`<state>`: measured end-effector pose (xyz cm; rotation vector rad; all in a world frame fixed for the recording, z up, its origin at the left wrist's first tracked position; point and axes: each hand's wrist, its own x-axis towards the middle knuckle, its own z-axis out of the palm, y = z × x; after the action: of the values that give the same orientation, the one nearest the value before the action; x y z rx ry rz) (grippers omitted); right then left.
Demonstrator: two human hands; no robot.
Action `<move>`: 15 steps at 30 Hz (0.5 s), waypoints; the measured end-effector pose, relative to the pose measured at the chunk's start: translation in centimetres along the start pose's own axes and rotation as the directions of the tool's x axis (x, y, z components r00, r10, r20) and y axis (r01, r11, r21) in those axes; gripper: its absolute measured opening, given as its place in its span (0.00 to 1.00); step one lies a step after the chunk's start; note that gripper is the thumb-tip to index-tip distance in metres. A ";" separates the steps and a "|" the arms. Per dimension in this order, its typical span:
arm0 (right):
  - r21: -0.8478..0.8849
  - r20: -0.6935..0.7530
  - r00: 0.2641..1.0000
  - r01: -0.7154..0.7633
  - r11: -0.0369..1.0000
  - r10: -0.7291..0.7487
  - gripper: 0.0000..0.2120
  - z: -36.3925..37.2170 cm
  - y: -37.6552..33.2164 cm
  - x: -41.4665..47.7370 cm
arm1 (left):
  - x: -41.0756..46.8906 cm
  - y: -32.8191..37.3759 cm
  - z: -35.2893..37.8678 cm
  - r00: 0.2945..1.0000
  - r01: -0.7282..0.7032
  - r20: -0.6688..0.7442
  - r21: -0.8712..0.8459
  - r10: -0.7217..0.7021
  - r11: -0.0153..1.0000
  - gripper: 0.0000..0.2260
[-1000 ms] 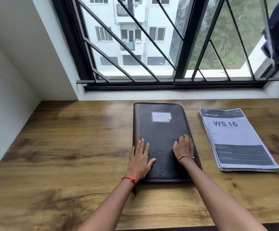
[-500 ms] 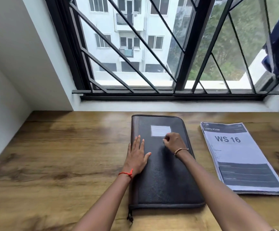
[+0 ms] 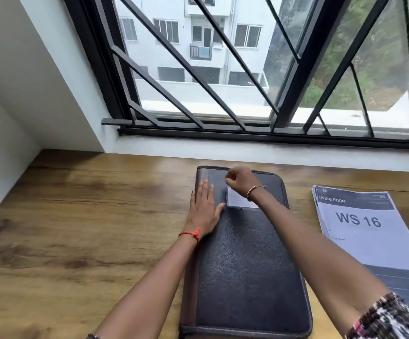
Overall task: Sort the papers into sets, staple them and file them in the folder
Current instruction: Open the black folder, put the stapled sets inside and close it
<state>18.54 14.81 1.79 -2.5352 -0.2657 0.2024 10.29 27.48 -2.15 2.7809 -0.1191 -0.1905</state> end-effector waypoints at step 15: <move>-0.062 0.262 0.965 0.022 0.998 -0.005 0.10 2.1 -1.8 10.5 | 2.9 -0.1 2.5 0.985 0.089 -0.152 0.086 -0.075 0.992 0.35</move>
<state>28.04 19.91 0.15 -2.5674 -0.3974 0.5342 12.77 26.38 -4.86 2.8831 0.0254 0.0030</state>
